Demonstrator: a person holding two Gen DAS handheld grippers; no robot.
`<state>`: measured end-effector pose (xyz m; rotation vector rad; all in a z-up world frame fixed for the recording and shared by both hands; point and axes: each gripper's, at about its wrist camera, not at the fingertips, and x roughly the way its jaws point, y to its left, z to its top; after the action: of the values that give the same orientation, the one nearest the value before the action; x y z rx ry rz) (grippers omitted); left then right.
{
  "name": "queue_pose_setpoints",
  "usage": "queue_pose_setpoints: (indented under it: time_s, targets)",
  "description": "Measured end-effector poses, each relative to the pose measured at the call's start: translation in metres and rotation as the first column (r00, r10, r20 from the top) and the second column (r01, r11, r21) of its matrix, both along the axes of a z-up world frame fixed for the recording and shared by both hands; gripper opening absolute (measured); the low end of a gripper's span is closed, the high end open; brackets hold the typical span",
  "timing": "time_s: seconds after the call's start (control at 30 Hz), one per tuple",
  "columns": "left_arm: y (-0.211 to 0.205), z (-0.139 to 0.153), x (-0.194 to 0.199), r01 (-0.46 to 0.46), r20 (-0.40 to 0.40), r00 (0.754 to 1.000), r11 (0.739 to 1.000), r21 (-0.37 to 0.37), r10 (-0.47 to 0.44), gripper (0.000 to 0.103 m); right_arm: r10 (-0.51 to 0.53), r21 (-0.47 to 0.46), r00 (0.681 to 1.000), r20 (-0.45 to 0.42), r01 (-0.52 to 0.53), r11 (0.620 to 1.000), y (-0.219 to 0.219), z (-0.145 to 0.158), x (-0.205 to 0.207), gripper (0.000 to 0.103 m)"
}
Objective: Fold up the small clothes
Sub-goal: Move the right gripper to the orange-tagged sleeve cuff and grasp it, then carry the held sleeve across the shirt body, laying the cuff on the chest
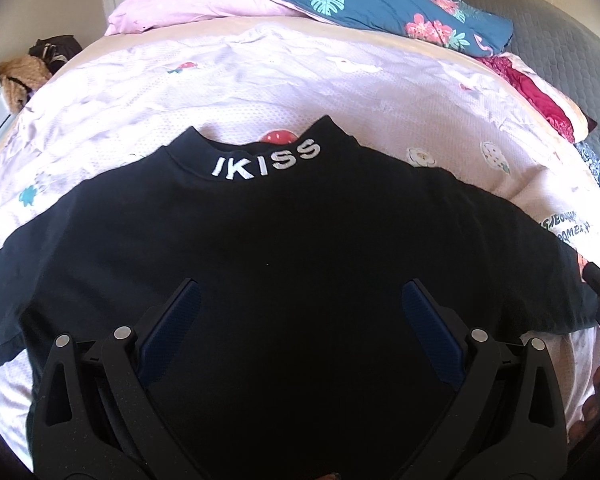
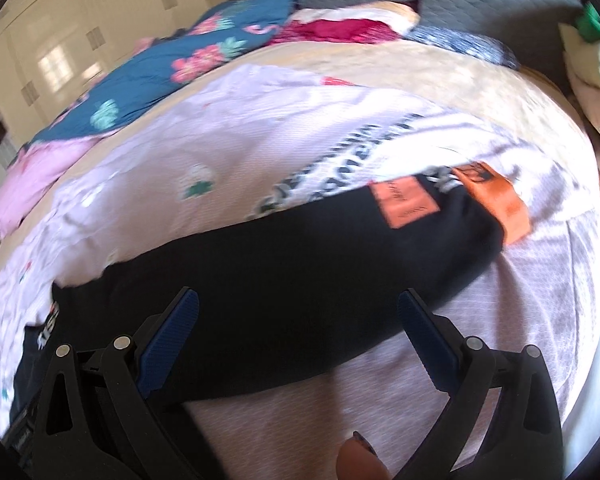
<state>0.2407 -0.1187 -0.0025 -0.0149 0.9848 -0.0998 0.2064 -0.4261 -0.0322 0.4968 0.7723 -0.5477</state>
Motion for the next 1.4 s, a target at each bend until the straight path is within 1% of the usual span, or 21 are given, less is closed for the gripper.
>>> queue_pose_setpoints:
  time_s: [0.13, 0.37, 0.53, 0.63, 0.73, 0.8, 0.83, 0.87, 0.9, 0.93, 1.0, 1.13, 1.2, 1.3, 1.4]
  targets:
    - [-0.001, -0.006, 0.004, 0.002, -0.010, 1.000, 1.000, 0.005, -0.001, 0.095, -0.110, 0.049, 0.994, -0.009, 0.110, 0.993, -0.027, -0.011, -0.013, 0.099]
    - [0.001, -0.015, 0.008, 0.000, -0.026, 1.000, 1.000, 0.014, 0.000, 0.095, -0.225, 0.132, 0.974, -0.029, 0.227, 0.965, -0.069, -0.028, -0.027, 0.099]
    - [0.010, -0.019, 0.010, -0.019, -0.041, 0.999, 1.000, 0.004, 0.019, 0.095, -0.262, 0.203, 0.965, -0.020, 0.260, 0.944, -0.097, -0.036, -0.027, 0.099]
    - [0.020, -0.020, 0.012, -0.045, -0.056, 0.998, 0.999, -0.024, 0.044, 0.095, -0.280, 0.224, 0.960, 0.002, 0.272, 0.936, -0.107, -0.037, -0.026, 0.098]
    - [0.026, -0.017, 0.013, -0.057, -0.052, 0.997, 0.998, -0.037, 0.055, 0.095, -0.316, 0.224, 0.949, 0.000, 0.308, 0.925, -0.114, -0.039, -0.025, 0.073]
    - [0.029, -0.013, 0.012, -0.062, -0.044, 0.997, 0.997, -0.054, 0.059, 0.095, -0.355, 0.267, 0.934, 0.037, 0.333, 0.904, -0.121, -0.039, -0.029, 0.063]
    - [0.030, -0.011, 0.012, -0.063, -0.043, 0.997, 0.996, -0.065, 0.061, 0.095, -0.369, 0.279, 0.928, 0.051, 0.341, 0.898, -0.124, -0.039, -0.032, 0.049]
    - [0.031, -0.009, 0.011, -0.064, -0.042, 0.997, 0.995, -0.077, 0.061, 0.095, -0.379, 0.290, 0.923, 0.062, 0.347, 0.892, -0.126, -0.039, -0.033, 0.029]
    - [0.033, -0.007, 0.010, -0.063, -0.042, 0.997, 0.994, -0.091, 0.059, 0.095, -0.383, 0.306, 0.920, 0.080, 0.343, 0.888, -0.128, -0.039, -0.036, 0.021]
    - [0.034, -0.005, 0.009, -0.062, -0.041, 0.997, 0.993, -0.098, 0.058, 0.095, -0.372, 0.330, 0.922, 0.111, 0.318, 0.889, -0.128, -0.039, -0.038, 0.014]
    - [0.037, -0.001, 0.009, -0.062, -0.035, 0.998, 0.993, -0.101, 0.059, 0.095, -0.356, 0.332, 0.922, 0.155, 0.290, 0.897, -0.125, -0.032, -0.040, 0.013]
    - [0.043, 0.012, 0.008, -0.071, -0.012, 0.997, 0.989, -0.128, 0.070, 0.095, -0.253, 0.269, 0.927, 0.276, 0.178, 0.946, -0.106, -0.003, -0.034, 0.012]
    - [0.048, 0.019, 0.007, -0.070, -0.001, 0.998, 0.988, -0.141, 0.070, 0.095, -0.196, 0.234, 0.931, 0.309, 0.125, 0.964, -0.095, 0.009, -0.030, 0.012]
    - [0.054, 0.029, 0.004, -0.054, 0.020, 0.998, 0.987, -0.154, 0.058, 0.095, -0.133, 0.200, 0.933, 0.334, 0.068, 0.977, -0.082, 0.020, -0.025, 0.012]
    - [0.063, 0.037, 0.002, -0.062, 0.035, 0.997, 0.984, -0.166, 0.069, 0.095, -0.043, 0.154, 0.932, 0.361, -0.014, 0.988, -0.060, 0.035, -0.017, 0.012]
